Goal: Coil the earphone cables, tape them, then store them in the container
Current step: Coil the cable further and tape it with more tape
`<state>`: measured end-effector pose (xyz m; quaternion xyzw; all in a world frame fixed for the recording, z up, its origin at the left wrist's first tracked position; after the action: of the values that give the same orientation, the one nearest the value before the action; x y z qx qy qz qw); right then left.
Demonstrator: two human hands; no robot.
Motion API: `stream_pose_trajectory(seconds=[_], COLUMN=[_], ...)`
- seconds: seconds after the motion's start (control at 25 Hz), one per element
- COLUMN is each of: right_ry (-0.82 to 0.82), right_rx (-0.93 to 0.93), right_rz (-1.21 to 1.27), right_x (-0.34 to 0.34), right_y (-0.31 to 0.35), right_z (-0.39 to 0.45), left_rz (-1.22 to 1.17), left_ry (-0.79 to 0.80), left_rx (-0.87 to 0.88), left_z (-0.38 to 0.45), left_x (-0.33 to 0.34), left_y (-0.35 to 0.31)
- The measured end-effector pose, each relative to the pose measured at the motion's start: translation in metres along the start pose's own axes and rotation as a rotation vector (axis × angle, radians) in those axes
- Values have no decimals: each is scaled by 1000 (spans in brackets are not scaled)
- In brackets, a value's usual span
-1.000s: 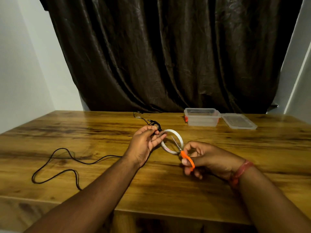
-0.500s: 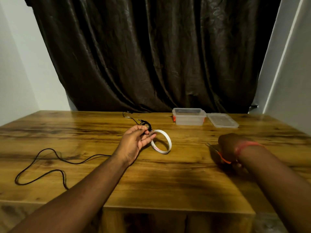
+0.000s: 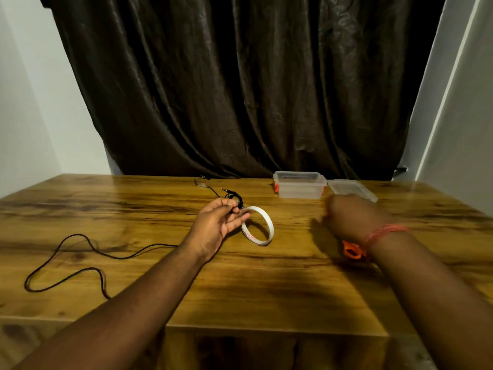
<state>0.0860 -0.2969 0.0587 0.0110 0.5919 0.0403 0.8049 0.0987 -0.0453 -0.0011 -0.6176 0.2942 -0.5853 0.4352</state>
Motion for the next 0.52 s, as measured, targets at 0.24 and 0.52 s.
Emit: stream_pose_trajectory(seconds=[0.24, 0.52], right_ry=[87, 201], right_rx=[97, 120], right_rz=[1032, 1356], right_x=[42, 56], right_y=[91, 104], right_z=[-12, -18], left_rz=[56, 85], left_ry=[24, 72], left_rx=[14, 43], left_z=[-4, -4], left_x=[2, 7], left_y=[0, 2])
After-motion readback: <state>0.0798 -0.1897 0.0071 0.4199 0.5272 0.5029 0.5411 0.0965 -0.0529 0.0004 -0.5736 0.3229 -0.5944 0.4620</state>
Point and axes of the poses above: each hand's wrist, its own z-axis towards the middle knuckle, its own x-axis out of the palm, y = z × x, the point moved 8 cm from there along z, towards the middle knuckle, and after that the axes turned 10 degrees about -y, right-handed, at the moved point
